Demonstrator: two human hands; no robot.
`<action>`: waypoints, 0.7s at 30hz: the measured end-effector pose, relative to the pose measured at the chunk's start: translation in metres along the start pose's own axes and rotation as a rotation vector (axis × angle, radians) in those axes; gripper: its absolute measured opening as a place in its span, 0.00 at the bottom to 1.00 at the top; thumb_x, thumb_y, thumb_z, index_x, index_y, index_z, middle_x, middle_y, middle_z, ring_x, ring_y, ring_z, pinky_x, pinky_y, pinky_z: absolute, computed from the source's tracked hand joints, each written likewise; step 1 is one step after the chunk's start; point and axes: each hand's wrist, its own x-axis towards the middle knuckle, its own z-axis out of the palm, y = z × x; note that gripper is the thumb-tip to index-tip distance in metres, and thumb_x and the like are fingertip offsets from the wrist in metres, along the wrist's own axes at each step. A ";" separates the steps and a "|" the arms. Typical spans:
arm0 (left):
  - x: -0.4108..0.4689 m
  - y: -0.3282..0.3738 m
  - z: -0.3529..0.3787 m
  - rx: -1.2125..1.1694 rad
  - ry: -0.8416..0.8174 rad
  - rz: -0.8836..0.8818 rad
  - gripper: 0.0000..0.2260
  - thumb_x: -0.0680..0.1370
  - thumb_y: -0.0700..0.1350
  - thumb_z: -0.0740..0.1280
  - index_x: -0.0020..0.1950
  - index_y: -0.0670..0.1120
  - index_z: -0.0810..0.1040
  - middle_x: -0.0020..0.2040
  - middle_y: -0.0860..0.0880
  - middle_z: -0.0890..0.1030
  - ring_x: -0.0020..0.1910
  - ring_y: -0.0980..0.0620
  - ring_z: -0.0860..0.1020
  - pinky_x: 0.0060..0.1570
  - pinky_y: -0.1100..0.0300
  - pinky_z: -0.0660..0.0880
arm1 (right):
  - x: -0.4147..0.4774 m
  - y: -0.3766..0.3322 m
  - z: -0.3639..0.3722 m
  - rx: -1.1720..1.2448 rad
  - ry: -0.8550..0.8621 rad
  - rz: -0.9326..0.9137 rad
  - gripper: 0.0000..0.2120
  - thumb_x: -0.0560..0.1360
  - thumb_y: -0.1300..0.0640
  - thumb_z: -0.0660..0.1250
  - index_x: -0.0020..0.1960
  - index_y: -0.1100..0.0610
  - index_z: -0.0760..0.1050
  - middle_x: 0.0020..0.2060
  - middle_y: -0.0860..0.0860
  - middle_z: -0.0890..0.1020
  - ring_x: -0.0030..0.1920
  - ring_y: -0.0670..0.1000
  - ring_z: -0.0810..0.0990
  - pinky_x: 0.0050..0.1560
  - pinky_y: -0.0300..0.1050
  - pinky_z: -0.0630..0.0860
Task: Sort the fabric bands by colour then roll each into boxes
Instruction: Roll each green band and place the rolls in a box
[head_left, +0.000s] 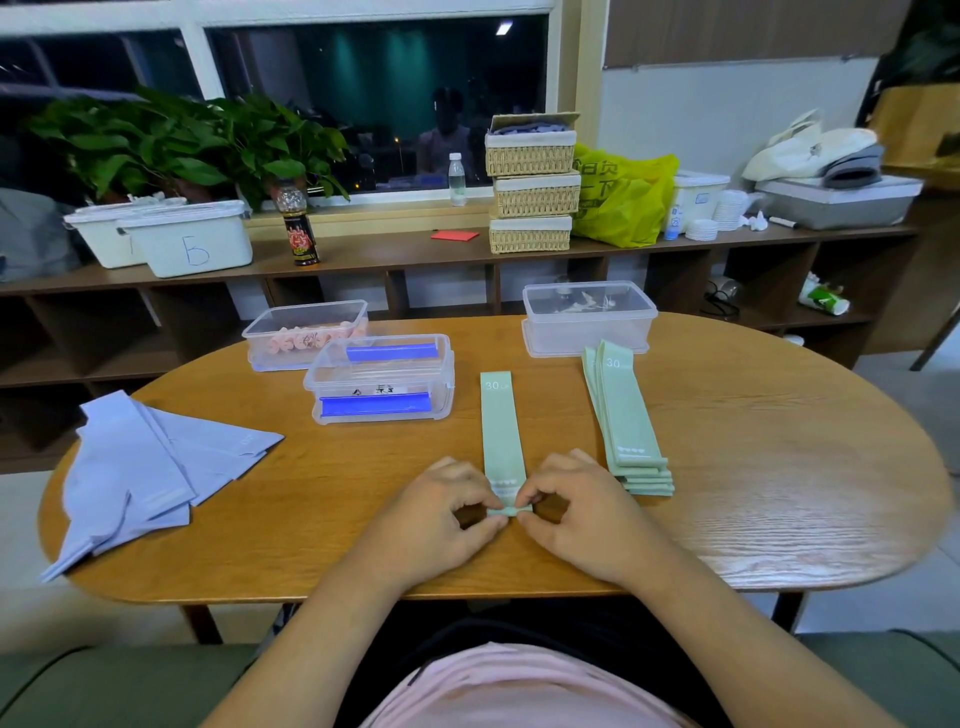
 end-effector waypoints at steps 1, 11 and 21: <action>0.000 0.000 0.000 0.015 -0.001 -0.007 0.10 0.79 0.58 0.72 0.56 0.56 0.87 0.52 0.63 0.81 0.56 0.59 0.76 0.55 0.57 0.78 | 0.000 0.000 0.000 -0.004 0.003 0.005 0.04 0.74 0.47 0.76 0.49 0.42 0.84 0.45 0.36 0.78 0.54 0.42 0.74 0.55 0.32 0.71; -0.004 0.010 0.000 0.284 -0.023 -0.054 0.21 0.84 0.63 0.59 0.66 0.56 0.85 0.63 0.57 0.82 0.62 0.59 0.73 0.61 0.58 0.77 | 0.001 0.000 0.005 -0.116 0.035 0.031 0.10 0.81 0.43 0.68 0.58 0.42 0.86 0.48 0.37 0.78 0.54 0.42 0.71 0.58 0.40 0.75; -0.003 0.006 0.004 0.353 -0.095 -0.087 0.28 0.82 0.67 0.56 0.74 0.55 0.79 0.73 0.54 0.78 0.70 0.53 0.72 0.70 0.50 0.74 | -0.001 -0.006 0.004 -0.203 -0.043 -0.137 0.13 0.82 0.51 0.66 0.65 0.45 0.82 0.55 0.39 0.79 0.55 0.42 0.72 0.59 0.44 0.75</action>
